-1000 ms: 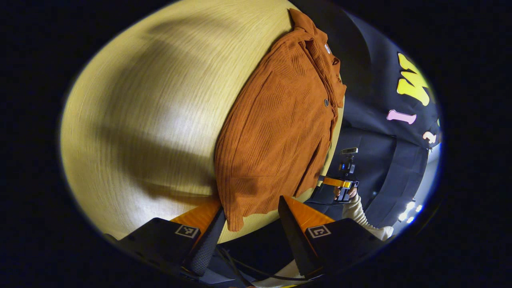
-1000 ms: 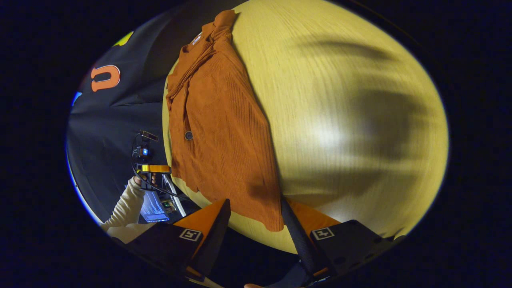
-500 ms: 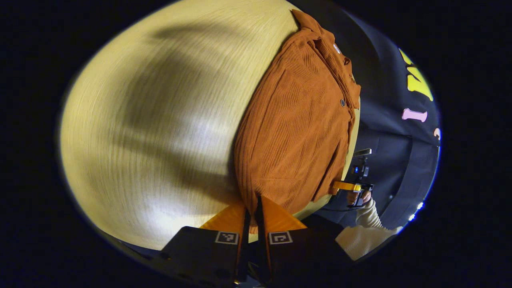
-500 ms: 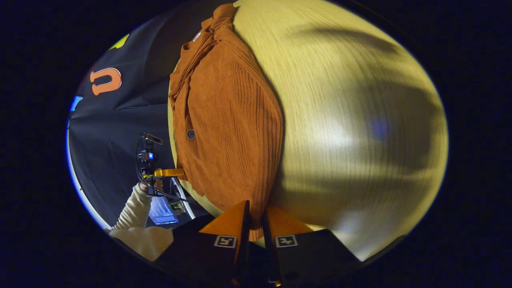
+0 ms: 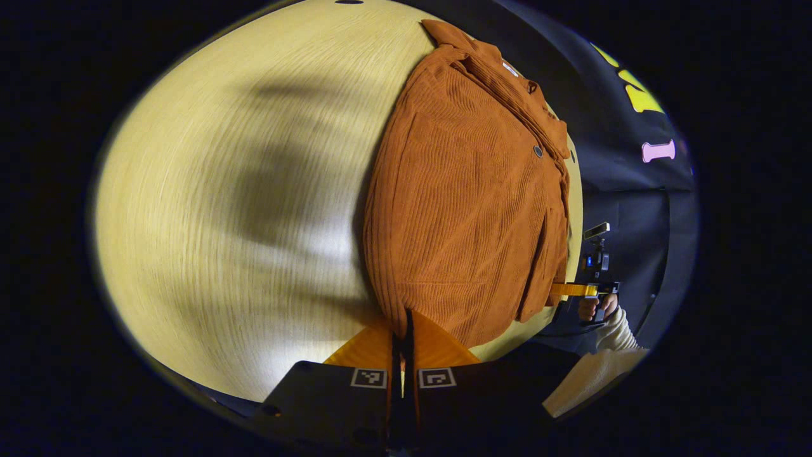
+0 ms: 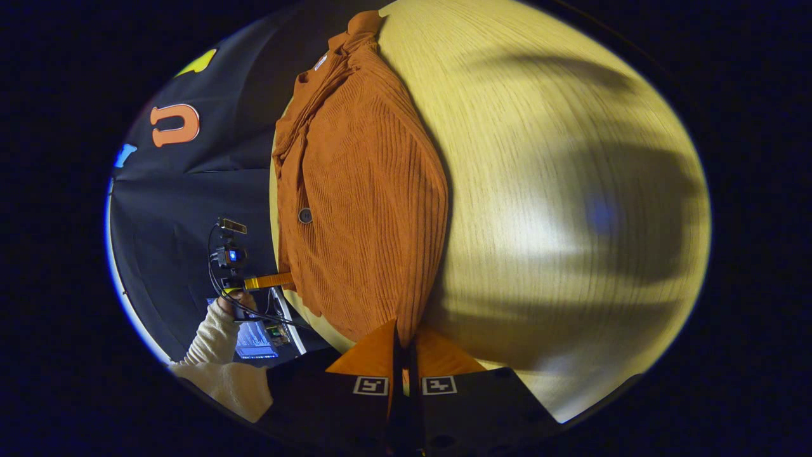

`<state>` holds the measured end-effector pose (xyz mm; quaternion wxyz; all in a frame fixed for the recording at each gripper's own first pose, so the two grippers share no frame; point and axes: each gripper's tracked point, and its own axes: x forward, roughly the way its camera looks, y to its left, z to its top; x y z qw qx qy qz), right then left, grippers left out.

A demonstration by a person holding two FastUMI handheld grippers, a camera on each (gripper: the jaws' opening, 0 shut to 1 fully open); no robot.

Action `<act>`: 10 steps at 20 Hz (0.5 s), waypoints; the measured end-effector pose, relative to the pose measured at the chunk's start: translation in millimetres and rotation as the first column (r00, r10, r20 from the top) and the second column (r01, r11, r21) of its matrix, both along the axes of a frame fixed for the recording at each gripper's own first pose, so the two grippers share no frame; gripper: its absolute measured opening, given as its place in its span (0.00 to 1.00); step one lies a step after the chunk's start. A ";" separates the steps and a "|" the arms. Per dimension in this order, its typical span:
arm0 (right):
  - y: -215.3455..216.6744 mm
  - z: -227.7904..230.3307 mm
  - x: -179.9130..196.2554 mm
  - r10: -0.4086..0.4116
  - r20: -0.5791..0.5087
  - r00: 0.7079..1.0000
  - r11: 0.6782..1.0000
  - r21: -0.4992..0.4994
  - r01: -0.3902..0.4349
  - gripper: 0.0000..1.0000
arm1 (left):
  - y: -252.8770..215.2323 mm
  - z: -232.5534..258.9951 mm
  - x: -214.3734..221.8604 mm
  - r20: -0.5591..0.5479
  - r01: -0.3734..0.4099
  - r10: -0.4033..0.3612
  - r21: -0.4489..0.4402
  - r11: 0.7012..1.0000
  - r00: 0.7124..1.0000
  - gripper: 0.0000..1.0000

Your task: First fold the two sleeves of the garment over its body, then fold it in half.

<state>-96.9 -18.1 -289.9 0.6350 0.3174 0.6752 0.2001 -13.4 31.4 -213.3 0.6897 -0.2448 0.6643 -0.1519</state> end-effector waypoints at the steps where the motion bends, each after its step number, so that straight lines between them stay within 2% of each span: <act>1: -0.6 -0.6 -3.2 -0.010 0.001 1.000 1.000 -0.010 0.010 0.05 | -1.1 0.8 -0.5 0.008 0.008 -0.008 0.015 1.000 1.000 0.04; 2: -6.9 0.8 -1.2 -0.010 0.002 1.000 1.000 -0.026 0.010 0.00 | -4.3 2.8 -1.3 0.012 0.019 -0.019 0.016 1.000 1.000 0.04; 3: -9.0 2.0 -2.1 -0.007 0.002 1.000 0.999 -0.035 0.007 0.00 | -8.0 7.1 -2.3 0.021 0.033 -0.033 0.015 0.999 0.999 0.04; 7: 0.0 39.2 10.0 -0.072 -0.035 0.997 0.994 0.077 0.075 0.00 | -23.5 31.0 -1.7 0.020 0.055 -0.054 -0.021 0.998 0.998 0.04; 10: -5.5 53.3 21.8 -0.069 -0.020 0.997 0.995 0.071 0.070 0.00 | -24.0 45.0 3.6 0.021 0.096 -0.096 0.008 0.995 0.995 0.04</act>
